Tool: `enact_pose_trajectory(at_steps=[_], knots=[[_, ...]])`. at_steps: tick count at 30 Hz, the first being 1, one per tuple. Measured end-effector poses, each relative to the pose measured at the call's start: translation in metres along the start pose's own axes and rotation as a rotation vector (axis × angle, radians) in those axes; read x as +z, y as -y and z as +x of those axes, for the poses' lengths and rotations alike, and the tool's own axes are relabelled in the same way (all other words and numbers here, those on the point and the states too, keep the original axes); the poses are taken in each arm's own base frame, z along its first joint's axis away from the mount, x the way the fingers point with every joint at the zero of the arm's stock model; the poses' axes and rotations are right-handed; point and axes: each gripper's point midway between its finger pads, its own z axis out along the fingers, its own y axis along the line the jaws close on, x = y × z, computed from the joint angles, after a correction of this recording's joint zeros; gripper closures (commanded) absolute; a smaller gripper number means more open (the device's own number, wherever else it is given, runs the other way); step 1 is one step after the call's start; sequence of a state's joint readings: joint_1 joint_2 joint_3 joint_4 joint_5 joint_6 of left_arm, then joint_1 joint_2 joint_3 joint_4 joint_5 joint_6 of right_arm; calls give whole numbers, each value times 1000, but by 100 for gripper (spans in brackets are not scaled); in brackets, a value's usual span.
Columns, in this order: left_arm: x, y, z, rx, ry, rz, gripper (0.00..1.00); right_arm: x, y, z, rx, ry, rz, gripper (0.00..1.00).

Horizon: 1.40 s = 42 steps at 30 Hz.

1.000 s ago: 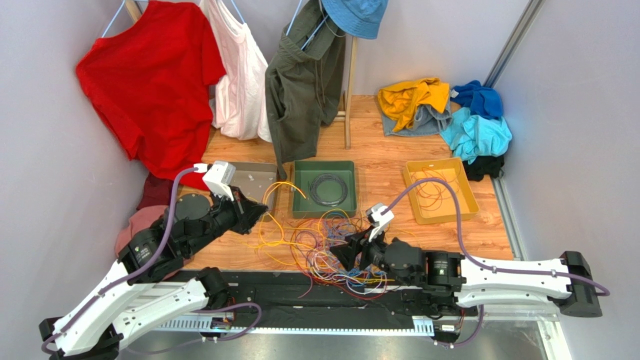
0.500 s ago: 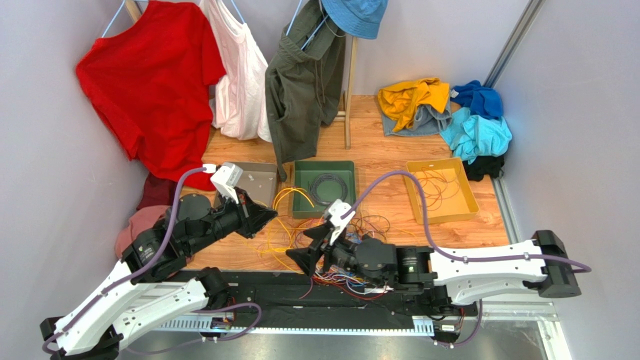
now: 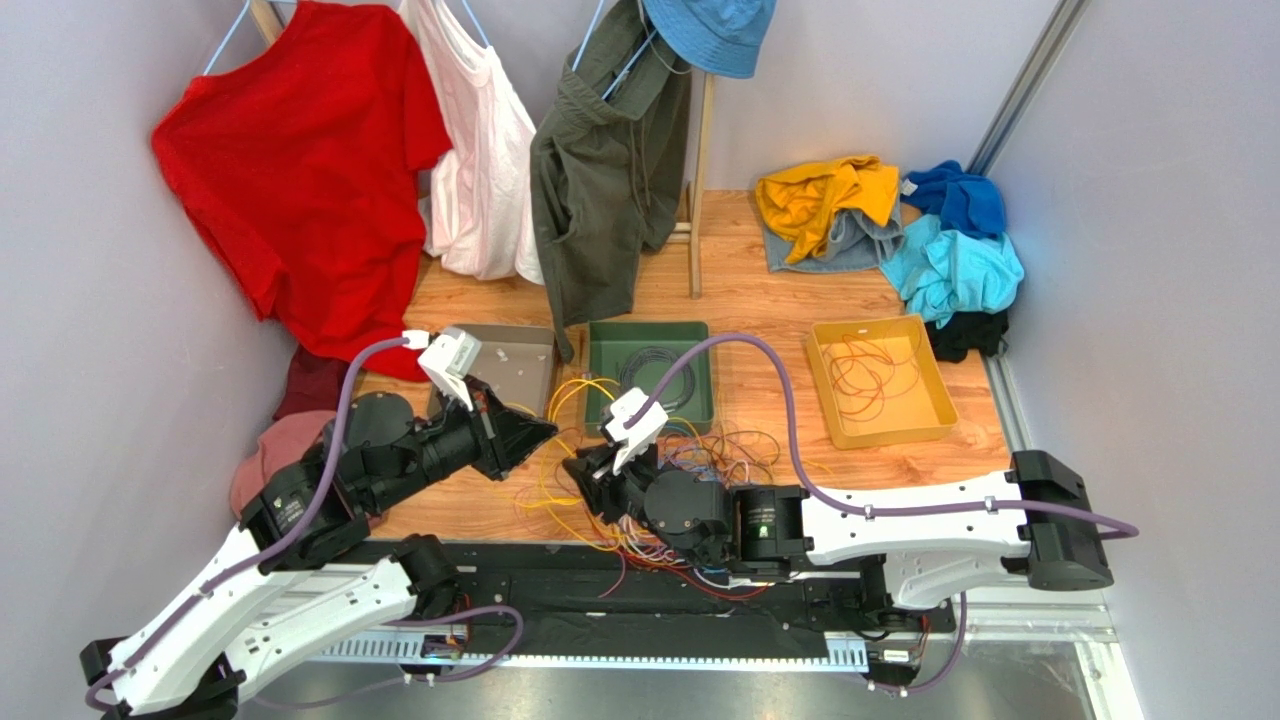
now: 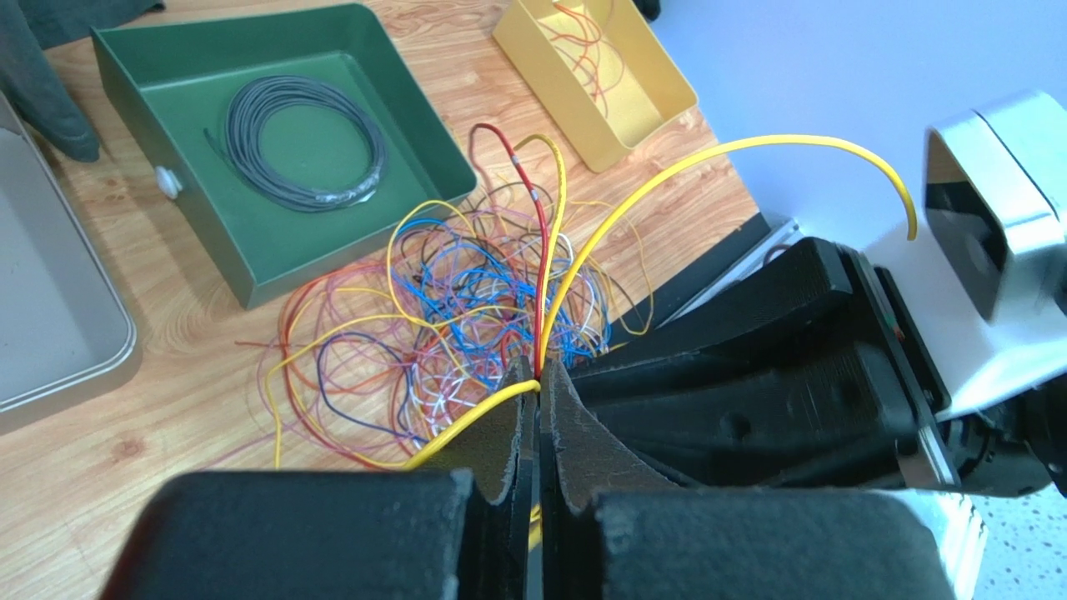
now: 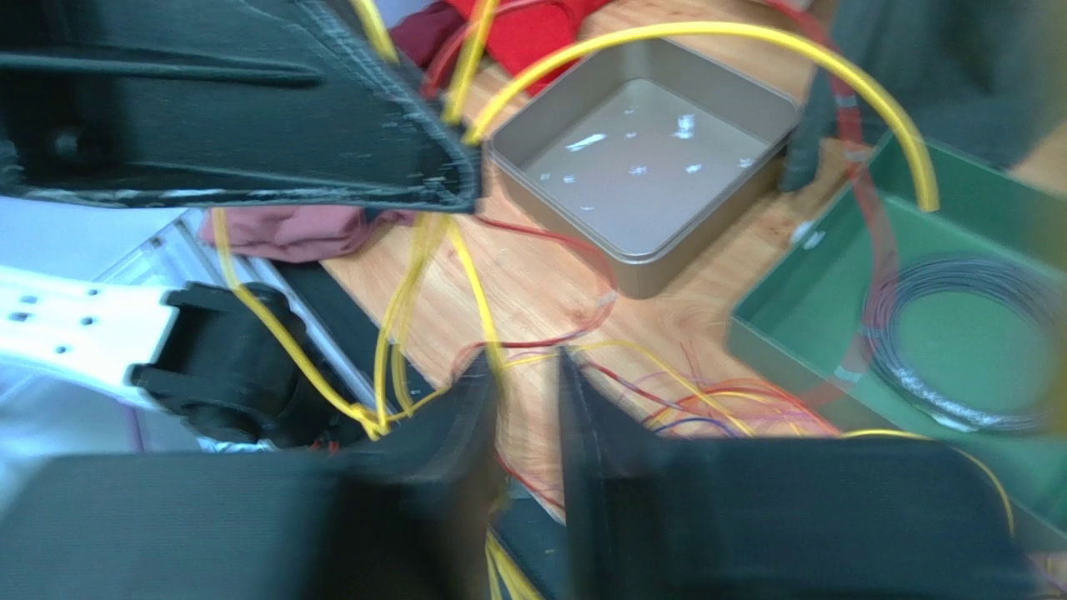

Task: Untangle the cables

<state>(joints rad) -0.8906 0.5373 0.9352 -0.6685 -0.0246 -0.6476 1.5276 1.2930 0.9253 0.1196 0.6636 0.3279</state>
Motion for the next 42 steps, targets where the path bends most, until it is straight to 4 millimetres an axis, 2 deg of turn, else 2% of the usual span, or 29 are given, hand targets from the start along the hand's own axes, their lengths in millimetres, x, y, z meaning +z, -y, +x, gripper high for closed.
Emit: enact_pose_trajectory(at_steps=[4, 5, 7, 8, 13, 18, 25, 28, 34, 38, 42], knots=[[-2, 0, 0, -1, 6, 5, 100, -3, 5, -5, 25, 11, 23, 100], [-2, -1, 1, -2, 4, 1, 90, -5, 6, -7, 32, 15, 21, 100], [-1, -3, 5, -8, -3, -1, 53, -13, 6, -16, 48, 28, 10, 100], [0, -3, 7, -11, -8, -4, 2, -19, 5, -21, 54, 34, 2, 100], [-1, -29, 16, -37, -8, -122, 1, -59, 12, -44, 41, 31, -19, 100], [-10, -53, 22, -40, 21, -219, 1, -89, 16, -80, 44, 43, -34, 100], [-15, -60, 22, -40, 66, -222, 1, -114, 22, -118, 24, 84, -56, 100], [-15, -51, 19, -30, 119, -141, 1, -120, 16, -150, 20, 122, -75, 100], [-12, -19, 22, -11, 242, 143, 1, -128, 1, -213, 23, 196, -92, 100], [-7, -3, 27, 14, 252, 257, 1, -127, -4, -237, -3, 215, -73, 100], [-11, 18, 21, 48, 280, 371, 1, -125, -6, -246, -27, 220, -53, 100]])
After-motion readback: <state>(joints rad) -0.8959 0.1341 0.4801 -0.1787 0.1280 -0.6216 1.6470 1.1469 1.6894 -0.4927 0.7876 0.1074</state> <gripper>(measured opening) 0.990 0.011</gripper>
